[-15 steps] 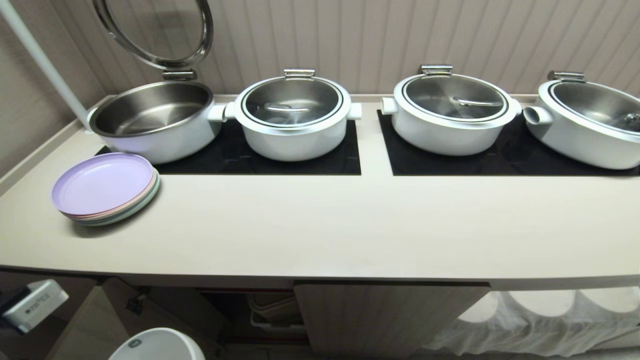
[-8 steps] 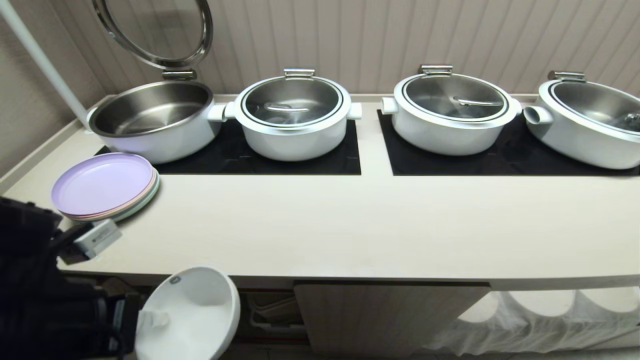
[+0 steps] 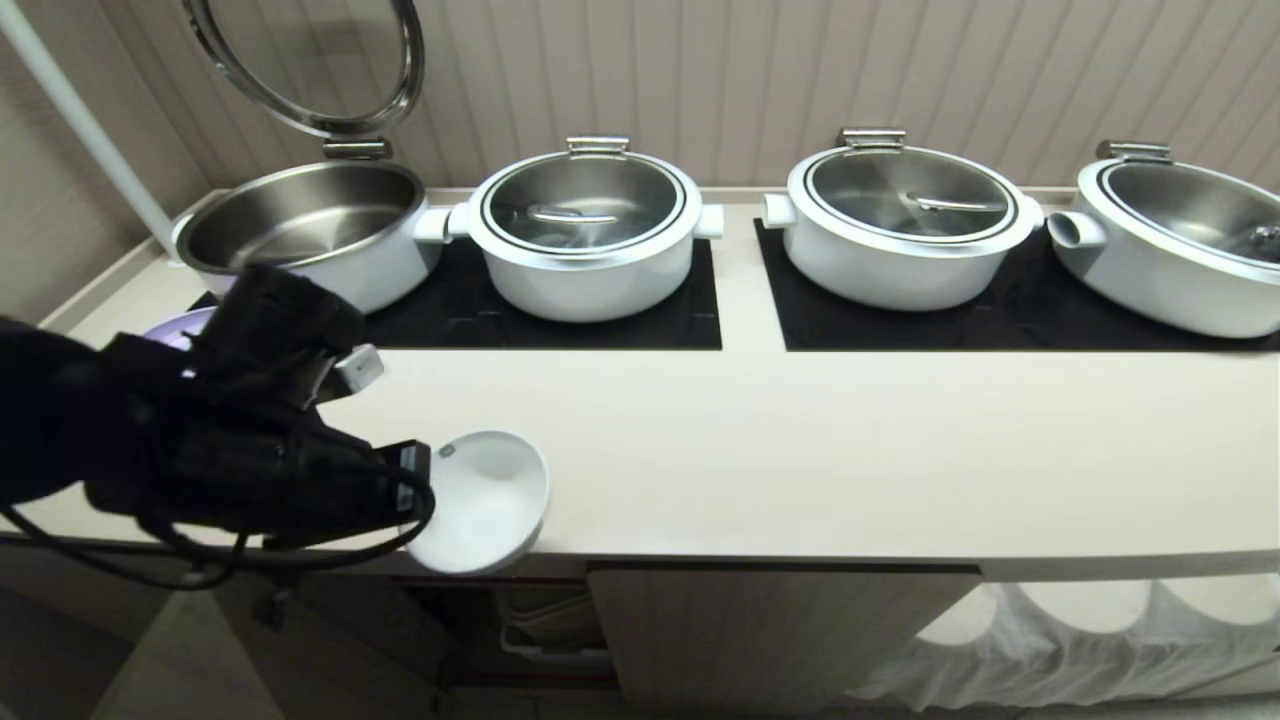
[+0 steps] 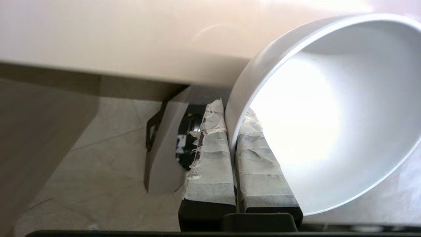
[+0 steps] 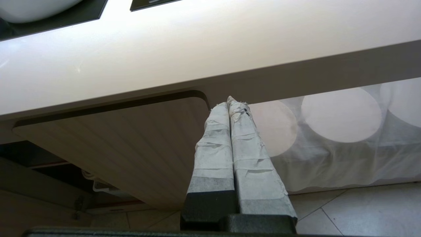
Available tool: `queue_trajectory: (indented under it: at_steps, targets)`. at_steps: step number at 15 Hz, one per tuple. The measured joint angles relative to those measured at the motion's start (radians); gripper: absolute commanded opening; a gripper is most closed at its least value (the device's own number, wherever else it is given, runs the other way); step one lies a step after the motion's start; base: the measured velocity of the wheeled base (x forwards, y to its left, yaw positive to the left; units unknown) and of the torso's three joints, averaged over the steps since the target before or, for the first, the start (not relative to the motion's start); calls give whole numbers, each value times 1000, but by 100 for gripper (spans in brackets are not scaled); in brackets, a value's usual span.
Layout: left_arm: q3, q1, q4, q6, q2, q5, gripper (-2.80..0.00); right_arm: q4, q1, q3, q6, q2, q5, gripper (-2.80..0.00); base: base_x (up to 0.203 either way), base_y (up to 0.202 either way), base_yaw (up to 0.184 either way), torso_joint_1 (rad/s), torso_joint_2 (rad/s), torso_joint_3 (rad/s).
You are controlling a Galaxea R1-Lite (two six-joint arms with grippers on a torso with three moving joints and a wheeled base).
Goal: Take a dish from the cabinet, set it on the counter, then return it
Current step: Place it on the table
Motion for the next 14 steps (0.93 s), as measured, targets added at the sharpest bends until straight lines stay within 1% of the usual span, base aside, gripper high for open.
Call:
queue_trajectory:
  at_steps: [4, 8, 9, 14]
  targets:
    - [-173, 0, -5, -126, 180, 37, -280, 0, 0, 0, 0, 0, 0, -280, 0, 0, 0, 0, 0, 0]
    - [-287, -3, -4, -239, 313, 44, -280, 0, 0, 0, 0, 0, 0, -280, 0, 0, 0, 0, 0, 0]
    - [-303, -2, -4, -252, 335, 45, -280, 0, 0, 0, 0, 0, 0, -280, 0, 0, 0, 0, 0, 0]
    - [-329, 6, -9, -256, 388, 43, -280, 0, 0, 0, 0, 0, 0, -280, 0, 0, 0, 0, 0, 0]
